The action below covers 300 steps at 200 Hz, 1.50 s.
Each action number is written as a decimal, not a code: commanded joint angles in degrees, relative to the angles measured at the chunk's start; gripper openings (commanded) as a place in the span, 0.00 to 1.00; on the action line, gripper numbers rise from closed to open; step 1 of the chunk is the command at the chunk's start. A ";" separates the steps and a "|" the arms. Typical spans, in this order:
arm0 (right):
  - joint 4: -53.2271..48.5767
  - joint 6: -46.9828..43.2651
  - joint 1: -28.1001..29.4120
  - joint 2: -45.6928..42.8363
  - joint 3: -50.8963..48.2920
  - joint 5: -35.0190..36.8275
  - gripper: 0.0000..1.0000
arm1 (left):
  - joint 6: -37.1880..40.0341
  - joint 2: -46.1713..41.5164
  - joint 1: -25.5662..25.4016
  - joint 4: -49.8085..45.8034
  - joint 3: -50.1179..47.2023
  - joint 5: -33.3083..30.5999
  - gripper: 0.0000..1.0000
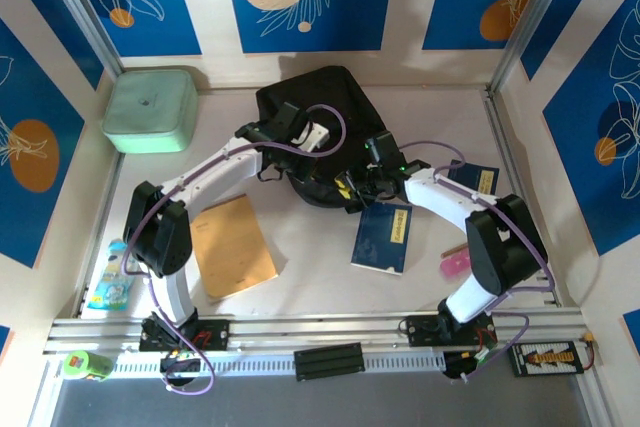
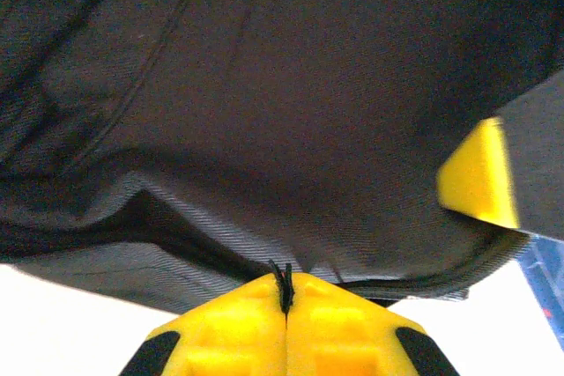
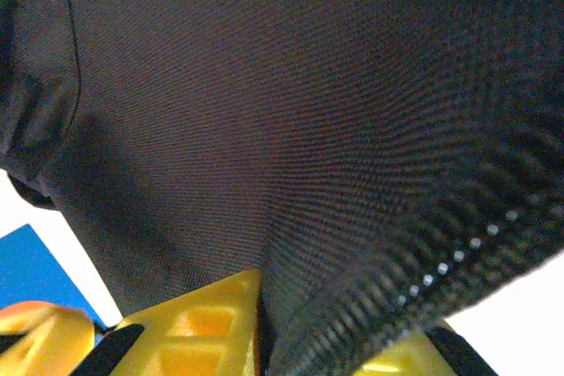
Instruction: Pack books, pencil case, and school supplies into a backpack
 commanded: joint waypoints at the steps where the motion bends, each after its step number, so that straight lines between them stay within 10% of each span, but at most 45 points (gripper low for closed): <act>1: -7.00 -2.94 0.05 -2.12 -1.81 3.97 0.18 | 1.29 -1.42 1.07 -0.53 1.24 -12.32 0.00; 53: -10.04 -4.42 0.61 -3.44 -3.07 6.68 0.16 | 0.63 0.00 2.42 -1.38 2.63 -18.30 0.00; 94: -7.37 -7.77 0.44 -3.78 -2.39 6.44 0.12 | 1.46 0.01 2.75 -1.21 3.08 -5.08 0.00; 135: -3.05 -18.09 1.24 -9.09 -1.17 5.86 0.35 | 0.96 -1.70 2.72 -1.01 2.13 -0.30 0.00; 208: 2.24 8.65 -0.67 -8.72 -6.30 -4.23 0.80 | -5.50 -4.66 0.31 5.44 -1.05 12.18 0.00; 300: 8.77 14.26 -1.34 -7.50 -8.26 -0.27 0.76 | -6.53 -5.51 -1.15 6.25 -3.27 13.24 0.00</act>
